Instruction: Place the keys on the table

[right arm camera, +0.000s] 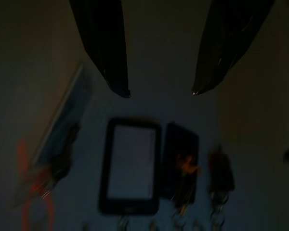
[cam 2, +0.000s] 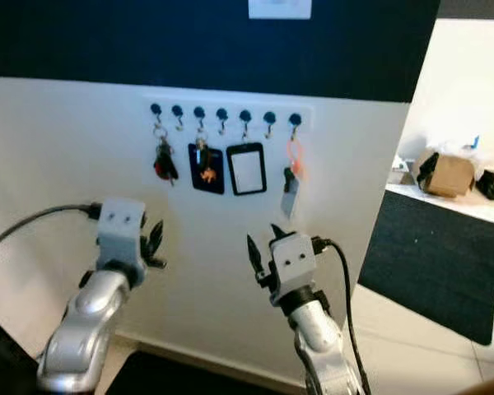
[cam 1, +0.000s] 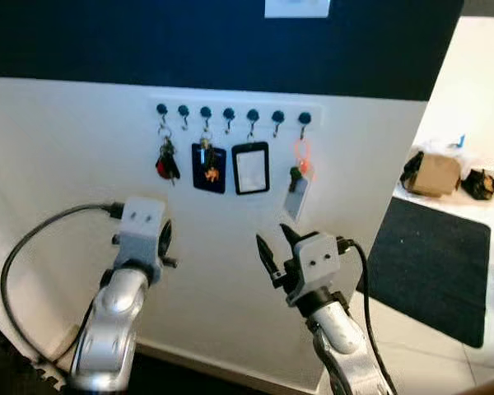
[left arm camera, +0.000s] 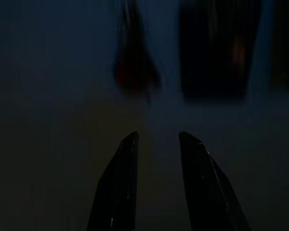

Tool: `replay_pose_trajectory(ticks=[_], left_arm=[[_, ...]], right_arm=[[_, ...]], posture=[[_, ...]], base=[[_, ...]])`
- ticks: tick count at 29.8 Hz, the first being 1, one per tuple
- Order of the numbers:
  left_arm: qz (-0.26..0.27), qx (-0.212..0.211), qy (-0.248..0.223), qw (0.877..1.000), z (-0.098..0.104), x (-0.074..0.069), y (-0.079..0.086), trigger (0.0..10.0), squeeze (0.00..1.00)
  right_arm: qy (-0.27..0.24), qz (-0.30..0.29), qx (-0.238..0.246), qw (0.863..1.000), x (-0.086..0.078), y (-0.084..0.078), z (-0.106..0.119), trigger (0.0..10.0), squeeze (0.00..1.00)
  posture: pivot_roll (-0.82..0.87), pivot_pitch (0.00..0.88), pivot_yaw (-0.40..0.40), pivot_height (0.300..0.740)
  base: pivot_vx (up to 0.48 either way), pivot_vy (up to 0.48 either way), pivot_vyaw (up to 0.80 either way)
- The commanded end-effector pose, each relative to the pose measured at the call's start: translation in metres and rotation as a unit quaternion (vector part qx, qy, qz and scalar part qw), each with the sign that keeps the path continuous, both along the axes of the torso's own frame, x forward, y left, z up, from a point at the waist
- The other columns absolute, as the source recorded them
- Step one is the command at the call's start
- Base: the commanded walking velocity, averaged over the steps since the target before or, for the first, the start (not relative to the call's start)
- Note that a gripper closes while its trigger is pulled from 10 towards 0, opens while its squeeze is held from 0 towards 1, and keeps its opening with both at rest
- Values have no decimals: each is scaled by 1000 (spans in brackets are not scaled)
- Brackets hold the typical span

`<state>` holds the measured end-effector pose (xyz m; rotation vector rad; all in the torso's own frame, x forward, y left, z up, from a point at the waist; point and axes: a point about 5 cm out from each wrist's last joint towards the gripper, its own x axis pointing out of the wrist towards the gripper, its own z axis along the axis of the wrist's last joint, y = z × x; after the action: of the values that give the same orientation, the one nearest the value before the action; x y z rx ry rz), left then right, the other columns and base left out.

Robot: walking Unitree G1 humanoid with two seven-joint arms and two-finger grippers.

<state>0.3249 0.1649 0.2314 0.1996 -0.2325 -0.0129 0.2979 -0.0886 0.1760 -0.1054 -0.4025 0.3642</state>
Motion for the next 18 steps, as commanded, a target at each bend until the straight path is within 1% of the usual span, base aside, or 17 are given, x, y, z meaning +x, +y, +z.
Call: replay_pose_trajectory(ticks=[1,2,3,5,6,7,8,9,10,12,15,18], left_arm=[[25,13,-9,1000,7,13,8,10000,0],[25,13,-9,1000,7,13,8,10000,0],[36,2,-29,999,27,30,10,10000,0],[38,-4,-37,999,39,42,11,10000,0],[37,4,-38,999,44,47,11,10000,0],[37,4,-38,999,44,47,11,10000,0],[39,10,-40,998,47,52,12,10000,0],[39,10,-40,998,47,52,12,10000,0],[37,1,-37,999,53,61,16,10000,0],[13,-39,-30,999,56,65,17,10000,0],[2,-45,-28,999,58,70,19,10000,0],[10,-46,-29,998,60,76,25,10000,0]], right_arm=[[7,-2,1,1000,0,1,-3,10000,0],[7,-2,1,1000,0,1,-3,10000,0],[4,1,4,1000,0,3,0,10000,0],[1,2,7,1000,-1,4,2,10000,0],[0,1,8,1000,-1,4,2,10000,0],[0,1,8,1000,-1,4,2,10000,0],[-1,0,10,1000,-1,5,3,10000,0],[-1,0,10,1000,-1,5,3,10000,0],[-3,-3,13,1000,-2,6,4,10000,0],[-4,-5,15,1000,-2,5,5,10000,0],[-5,-7,17,1000,-3,5,5,10000,0],[-6,-9,17,1000,-4,4,6,10000,0]], posture=[[46,71,25,740],[46,71,25,740],[37,72,30,740],[32,75,34,740],[31,75,35,740],[31,75,35,740],[25,76,39,740],[25,76,39,740],[11,80,47,740],[8,82,48,740],[2,85,50,740],[-1,89,47,740]], base=[[0,0,0],[0,0,0],[0,0,0],[0,0,0],[0,0,0],[0,0,0],[0,0,0],[0,0,0],[0,0,0],[0,0,0],[0,0,0],[0,0,0]])
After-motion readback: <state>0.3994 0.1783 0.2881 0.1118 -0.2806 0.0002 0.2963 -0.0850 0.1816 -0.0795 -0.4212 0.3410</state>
